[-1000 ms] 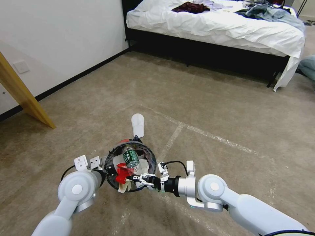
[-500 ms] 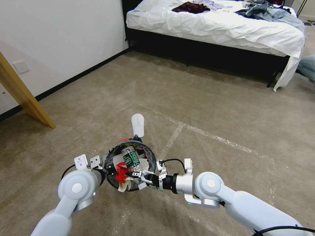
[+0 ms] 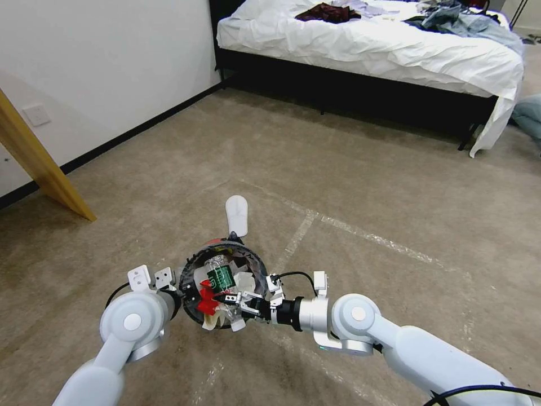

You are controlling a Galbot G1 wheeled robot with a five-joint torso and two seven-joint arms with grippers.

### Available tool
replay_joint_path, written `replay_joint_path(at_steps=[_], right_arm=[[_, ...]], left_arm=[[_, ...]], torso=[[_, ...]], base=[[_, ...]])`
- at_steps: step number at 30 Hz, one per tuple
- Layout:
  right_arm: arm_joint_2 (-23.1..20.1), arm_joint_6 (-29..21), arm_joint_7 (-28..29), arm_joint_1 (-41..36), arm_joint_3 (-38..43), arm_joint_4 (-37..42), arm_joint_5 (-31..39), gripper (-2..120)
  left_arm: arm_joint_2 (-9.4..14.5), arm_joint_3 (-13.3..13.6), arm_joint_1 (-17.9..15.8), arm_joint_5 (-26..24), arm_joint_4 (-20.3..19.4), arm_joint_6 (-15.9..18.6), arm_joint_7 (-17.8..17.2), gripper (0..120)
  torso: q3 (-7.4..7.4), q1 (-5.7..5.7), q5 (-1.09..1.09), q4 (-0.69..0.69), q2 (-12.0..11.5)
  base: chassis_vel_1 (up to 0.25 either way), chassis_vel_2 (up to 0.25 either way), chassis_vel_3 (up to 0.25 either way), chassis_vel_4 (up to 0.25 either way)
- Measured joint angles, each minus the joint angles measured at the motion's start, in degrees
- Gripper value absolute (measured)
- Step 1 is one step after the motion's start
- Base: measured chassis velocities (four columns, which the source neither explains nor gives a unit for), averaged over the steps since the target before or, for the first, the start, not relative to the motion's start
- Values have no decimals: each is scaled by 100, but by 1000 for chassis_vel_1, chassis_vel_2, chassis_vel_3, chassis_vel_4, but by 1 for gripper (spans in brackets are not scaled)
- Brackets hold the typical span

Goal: Pick up the trash bin and place the garbage on the floor into it.

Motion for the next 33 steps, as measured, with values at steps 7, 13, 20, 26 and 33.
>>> replay_joint_path(at_steps=[7, 13, 20, 26, 33], right_arm=[[-3, 6, -17, -19, 3, -10, -29, 100], [-4, 18, -30, -20, 6, -4, -37, 100], [-48, 44, -34, -63, 53, 51, -73, 100], [-63, 54, -46, -65, 99, 50, -88, 100], [-62, 60, -67, -60, 103, 57, -109, 100]], left_arm=[[-5, -1, 3, -37, 0, 0, -9, 0], [-12, -10, 18, -38, 5, 0, -15, 0], [-24, -11, -6, -99, 18, 0, -55, 0], [-16, -8, -9, -268, 17, 0, -143, 0], [13, -12, -2, -464, -1, -1, -254, 0]], torso=[[0, 0, 0, 0, 0], [0, 0, 0, 0, 0], [0, 0, 0, 0, 0], [0, 0, 0, 0, 0], [0, 0, 0, 0, 0]], base=[[0, 0, 0, 0], [0, 0, 0, 0], [0, 0, 0, 0], [0, 0, 0, 0], [0, 0, 0, 0]])
